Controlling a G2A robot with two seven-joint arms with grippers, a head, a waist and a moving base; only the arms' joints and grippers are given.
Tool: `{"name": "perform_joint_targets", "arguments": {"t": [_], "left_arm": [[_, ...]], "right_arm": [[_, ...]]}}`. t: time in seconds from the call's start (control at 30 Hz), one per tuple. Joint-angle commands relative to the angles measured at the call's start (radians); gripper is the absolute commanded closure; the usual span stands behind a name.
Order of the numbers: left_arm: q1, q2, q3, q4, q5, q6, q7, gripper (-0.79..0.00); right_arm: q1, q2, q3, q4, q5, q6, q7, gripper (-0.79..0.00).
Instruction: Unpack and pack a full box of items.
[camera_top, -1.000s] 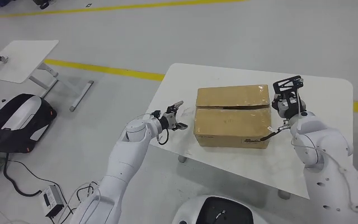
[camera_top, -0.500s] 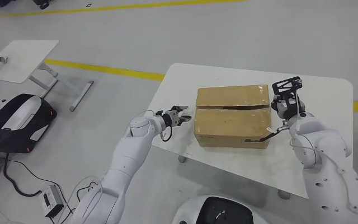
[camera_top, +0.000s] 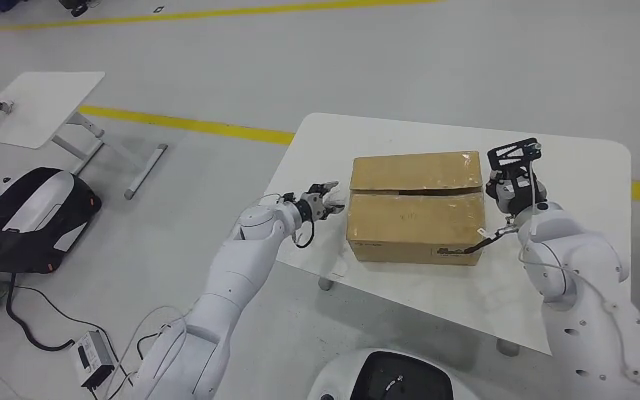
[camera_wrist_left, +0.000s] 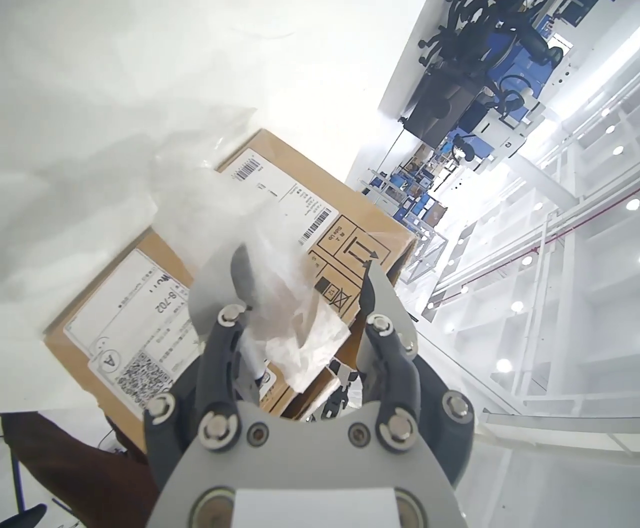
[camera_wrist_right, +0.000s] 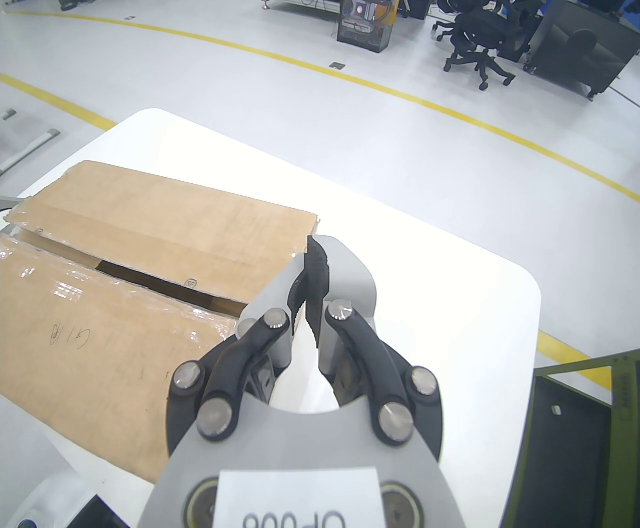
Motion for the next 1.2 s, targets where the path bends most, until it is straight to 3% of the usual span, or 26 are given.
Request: {"name": "perform_joint_targets", "arguments": {"t": [0.0,0.03,0.1,0.13,0.3,0.47,0.67,0.77,0.97,1.17], "left_arm": [[-0.003,-0.003,0.003,0.008,-0.009,-0.014,0.008,-0.268],[-0.006,-0.003,0.004,0.011,-0.010,-0.023,0.014,-0.225],[-0.008,-0.005,0.003,0.020,-0.023,-0.038,0.018,-0.037],[-0.009,-0.005,0.002,0.021,-0.022,-0.047,0.022,0.000],[0.002,-0.003,-0.002,-0.004,0.003,-0.121,0.046,0.000],[0.044,0.008,-0.010,-0.116,0.109,-0.222,0.103,0.000],[0.113,0.018,-0.014,-0.287,0.219,-0.273,0.159,-0.182],[0.140,0.022,-0.009,-0.358,0.279,-0.294,0.180,-0.228],[0.177,0.026,-0.002,-0.449,0.353,-0.312,0.194,-0.240],[0.175,0.023,0.010,-0.472,0.364,-0.300,0.207,-0.215]], "right_arm": [[0.000,0.000,0.001,0.000,-0.001,0.001,0.000,0.000],[0.000,0.000,0.001,0.000,-0.002,0.001,0.001,0.000],[0.000,0.000,0.001,-0.001,-0.001,0.001,0.003,0.000],[0.000,0.000,0.002,0.000,-0.001,0.001,0.004,0.000],[-0.003,0.001,0.001,0.003,0.000,-0.002,0.003,0.000],[-0.001,0.000,-0.005,0.014,-0.002,-0.004,0.002,0.000],[0.012,-0.003,-0.026,0.064,-0.007,-0.009,-0.025,0.000],[0.032,-0.007,-0.047,0.112,-0.019,-0.011,-0.074,0.000],[0.080,-0.023,-0.121,0.218,-0.071,0.006,-0.129,0.000],[0.126,-0.043,-0.182,0.330,-0.079,0.022,-0.164,0.000]]}}
